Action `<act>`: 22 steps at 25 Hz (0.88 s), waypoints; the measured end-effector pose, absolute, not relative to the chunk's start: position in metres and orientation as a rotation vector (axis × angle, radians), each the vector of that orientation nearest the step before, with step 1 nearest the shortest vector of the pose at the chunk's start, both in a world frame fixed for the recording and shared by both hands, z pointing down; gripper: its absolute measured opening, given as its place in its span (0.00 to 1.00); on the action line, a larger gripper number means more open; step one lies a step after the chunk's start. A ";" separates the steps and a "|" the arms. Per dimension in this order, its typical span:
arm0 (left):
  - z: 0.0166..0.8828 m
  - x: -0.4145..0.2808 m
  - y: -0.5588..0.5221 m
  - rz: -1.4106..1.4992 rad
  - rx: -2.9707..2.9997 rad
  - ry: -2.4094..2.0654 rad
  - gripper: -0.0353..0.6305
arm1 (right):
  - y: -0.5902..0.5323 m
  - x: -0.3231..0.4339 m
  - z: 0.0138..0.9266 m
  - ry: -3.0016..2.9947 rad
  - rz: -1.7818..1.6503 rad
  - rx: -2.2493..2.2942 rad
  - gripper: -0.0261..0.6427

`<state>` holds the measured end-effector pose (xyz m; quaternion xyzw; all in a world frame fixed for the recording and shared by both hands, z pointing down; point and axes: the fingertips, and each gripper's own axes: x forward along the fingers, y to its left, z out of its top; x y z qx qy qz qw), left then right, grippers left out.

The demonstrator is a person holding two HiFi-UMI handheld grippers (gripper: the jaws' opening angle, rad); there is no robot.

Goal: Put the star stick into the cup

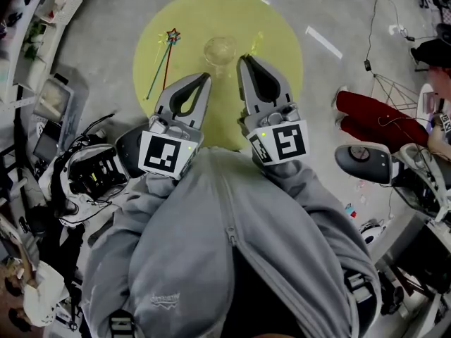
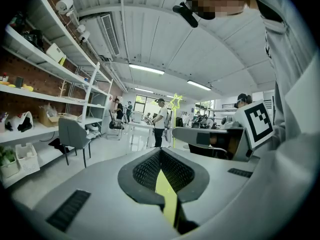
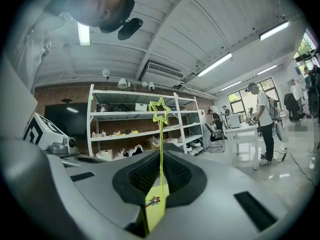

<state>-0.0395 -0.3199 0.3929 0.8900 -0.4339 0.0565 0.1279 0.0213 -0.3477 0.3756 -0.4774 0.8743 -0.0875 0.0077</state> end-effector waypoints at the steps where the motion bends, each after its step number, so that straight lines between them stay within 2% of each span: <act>1: 0.395 -0.038 -0.325 0.168 2.585 -1.260 0.08 | -0.355 0.022 0.377 2.734 -0.278 -1.489 0.10; 22: 0.460 -0.029 -0.392 0.247 2.514 -1.208 0.08 | -0.445 0.014 0.459 2.783 -0.344 -1.475 0.10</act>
